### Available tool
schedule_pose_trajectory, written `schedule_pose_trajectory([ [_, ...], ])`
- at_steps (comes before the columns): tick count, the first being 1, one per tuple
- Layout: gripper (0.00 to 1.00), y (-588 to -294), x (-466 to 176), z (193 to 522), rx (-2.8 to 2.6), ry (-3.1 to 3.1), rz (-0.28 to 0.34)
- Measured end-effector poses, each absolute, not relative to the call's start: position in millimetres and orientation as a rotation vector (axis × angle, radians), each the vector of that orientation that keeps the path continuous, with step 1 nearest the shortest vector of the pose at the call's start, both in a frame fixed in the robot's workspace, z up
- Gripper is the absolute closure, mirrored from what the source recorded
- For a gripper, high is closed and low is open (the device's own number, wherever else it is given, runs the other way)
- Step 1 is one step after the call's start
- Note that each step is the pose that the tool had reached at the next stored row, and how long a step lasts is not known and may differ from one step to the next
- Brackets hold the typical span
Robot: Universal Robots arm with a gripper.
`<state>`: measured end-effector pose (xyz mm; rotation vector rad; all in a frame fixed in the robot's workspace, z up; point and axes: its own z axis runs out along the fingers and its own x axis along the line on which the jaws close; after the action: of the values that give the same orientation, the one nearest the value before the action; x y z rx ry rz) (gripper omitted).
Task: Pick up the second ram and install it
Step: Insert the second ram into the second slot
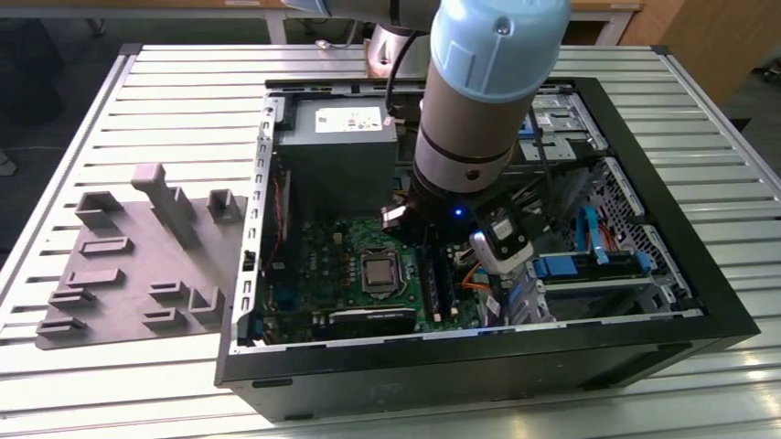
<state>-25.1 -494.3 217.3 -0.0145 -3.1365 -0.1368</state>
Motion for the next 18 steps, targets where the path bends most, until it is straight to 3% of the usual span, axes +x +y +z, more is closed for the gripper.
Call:
schedule_pose_trajectory([
  [15,0.88,-494.3,-25.2,215.2,-0.014,-3.137,-0.137],
  [16,0.81,-494.3,-25.2,215.2,-0.015,-3.137,-0.137],
  [18,0.81,-494.3,-25.2,215.2,-0.014,-3.137,-0.137],
])
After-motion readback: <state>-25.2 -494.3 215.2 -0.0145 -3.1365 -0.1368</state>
